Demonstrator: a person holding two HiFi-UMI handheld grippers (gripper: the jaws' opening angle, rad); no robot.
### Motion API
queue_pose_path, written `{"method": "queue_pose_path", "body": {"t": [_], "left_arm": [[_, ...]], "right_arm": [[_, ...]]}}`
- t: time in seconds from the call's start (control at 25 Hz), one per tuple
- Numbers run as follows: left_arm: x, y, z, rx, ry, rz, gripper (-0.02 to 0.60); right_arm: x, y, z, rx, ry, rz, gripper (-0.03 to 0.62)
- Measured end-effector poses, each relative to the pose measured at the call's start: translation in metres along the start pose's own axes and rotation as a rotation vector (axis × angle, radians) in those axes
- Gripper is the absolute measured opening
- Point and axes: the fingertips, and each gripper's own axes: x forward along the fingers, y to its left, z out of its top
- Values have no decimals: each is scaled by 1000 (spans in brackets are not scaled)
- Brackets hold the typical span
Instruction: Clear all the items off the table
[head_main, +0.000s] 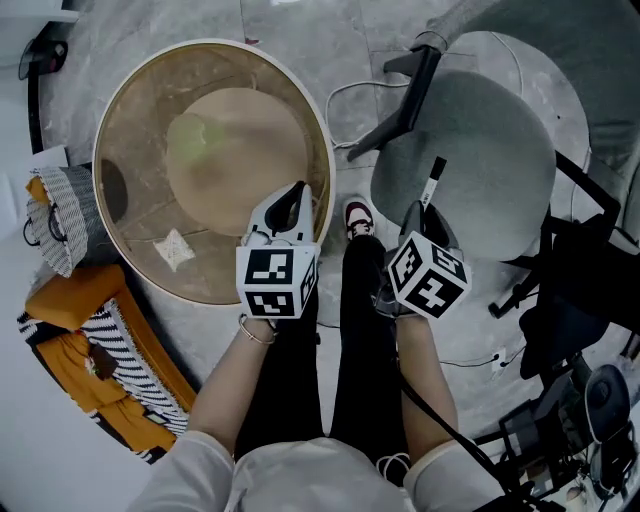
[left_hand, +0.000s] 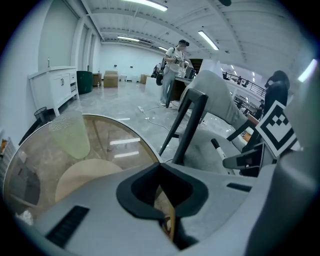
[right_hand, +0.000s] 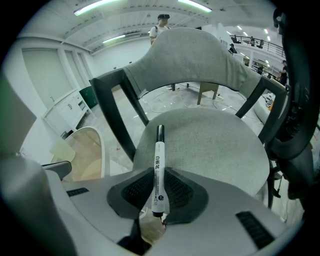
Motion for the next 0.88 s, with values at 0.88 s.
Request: {"method": "queue_pose_path", "body": {"t": [0.88], "left_arm": [[81, -17, 33, -54, 26, 31, 8]], "right_arm": [[73, -34, 49, 22, 76, 16, 86]]}}
